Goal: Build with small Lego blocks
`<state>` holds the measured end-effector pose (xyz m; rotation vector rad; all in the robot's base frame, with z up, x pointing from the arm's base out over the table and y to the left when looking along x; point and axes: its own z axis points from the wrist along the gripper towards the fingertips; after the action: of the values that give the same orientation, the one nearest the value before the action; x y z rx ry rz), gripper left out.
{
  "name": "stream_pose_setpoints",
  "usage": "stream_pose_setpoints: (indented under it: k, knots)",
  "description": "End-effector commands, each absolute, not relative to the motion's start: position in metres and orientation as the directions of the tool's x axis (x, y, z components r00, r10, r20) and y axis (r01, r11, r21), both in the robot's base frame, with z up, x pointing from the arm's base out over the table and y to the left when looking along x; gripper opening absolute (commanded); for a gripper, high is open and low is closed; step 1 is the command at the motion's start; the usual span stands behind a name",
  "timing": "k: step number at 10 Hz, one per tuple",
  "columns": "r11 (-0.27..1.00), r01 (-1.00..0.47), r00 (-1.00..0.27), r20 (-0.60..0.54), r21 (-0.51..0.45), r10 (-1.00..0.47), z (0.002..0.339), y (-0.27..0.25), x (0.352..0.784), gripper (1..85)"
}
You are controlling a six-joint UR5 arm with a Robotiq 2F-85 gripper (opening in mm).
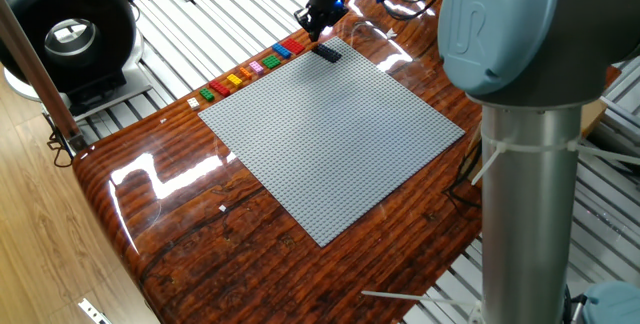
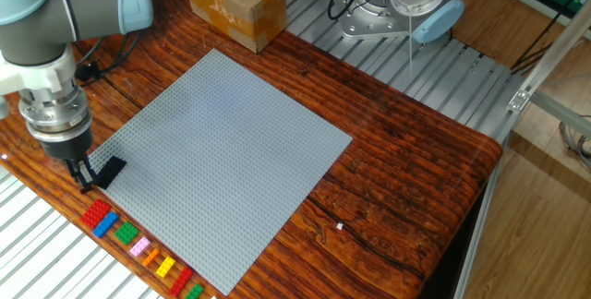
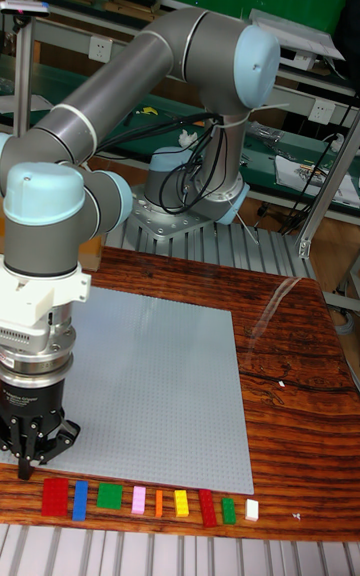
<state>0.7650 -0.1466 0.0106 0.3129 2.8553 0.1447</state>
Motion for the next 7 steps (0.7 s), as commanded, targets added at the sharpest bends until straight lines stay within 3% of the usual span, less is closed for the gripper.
stream_pose_setpoints:
  k: [1, 7]
  knots:
    - [0.969, 0.201, -0.937, -0.260, 0.140, 0.232, 0.0110, -0.1466, 0.7651, 1.0]
    - [0.971, 0.201, -0.936, -0.268, 0.132, 0.230, 0.0095, -0.1478, 0.7679, 1.0]
